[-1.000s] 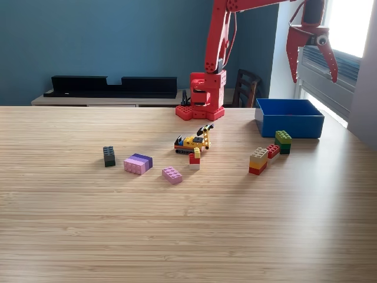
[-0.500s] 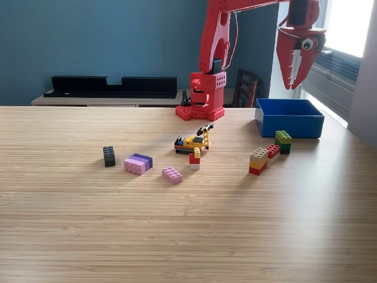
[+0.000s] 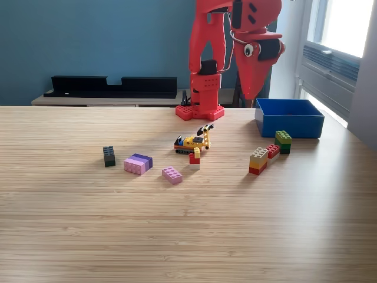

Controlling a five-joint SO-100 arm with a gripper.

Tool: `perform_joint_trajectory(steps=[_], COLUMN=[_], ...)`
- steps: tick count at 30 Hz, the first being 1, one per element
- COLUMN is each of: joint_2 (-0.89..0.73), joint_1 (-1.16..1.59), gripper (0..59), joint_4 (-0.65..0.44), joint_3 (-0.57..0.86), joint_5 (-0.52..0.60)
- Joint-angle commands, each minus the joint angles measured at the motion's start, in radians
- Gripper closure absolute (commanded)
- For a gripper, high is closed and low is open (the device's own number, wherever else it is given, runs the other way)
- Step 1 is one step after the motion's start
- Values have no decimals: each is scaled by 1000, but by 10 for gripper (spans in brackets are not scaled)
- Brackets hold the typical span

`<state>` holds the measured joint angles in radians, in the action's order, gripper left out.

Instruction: Grasp a lego block and put it in the bin.

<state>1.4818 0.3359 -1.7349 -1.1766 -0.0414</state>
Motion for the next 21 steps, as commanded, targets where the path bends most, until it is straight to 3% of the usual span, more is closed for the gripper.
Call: perform_joint_trajectory(steps=[1,21], joint_2=[28,28], joint_1=[-69,-140], gripper=[585,585], joint_4=[-41,-40], joint_3=[32,52], joint_5=[-17,-29])
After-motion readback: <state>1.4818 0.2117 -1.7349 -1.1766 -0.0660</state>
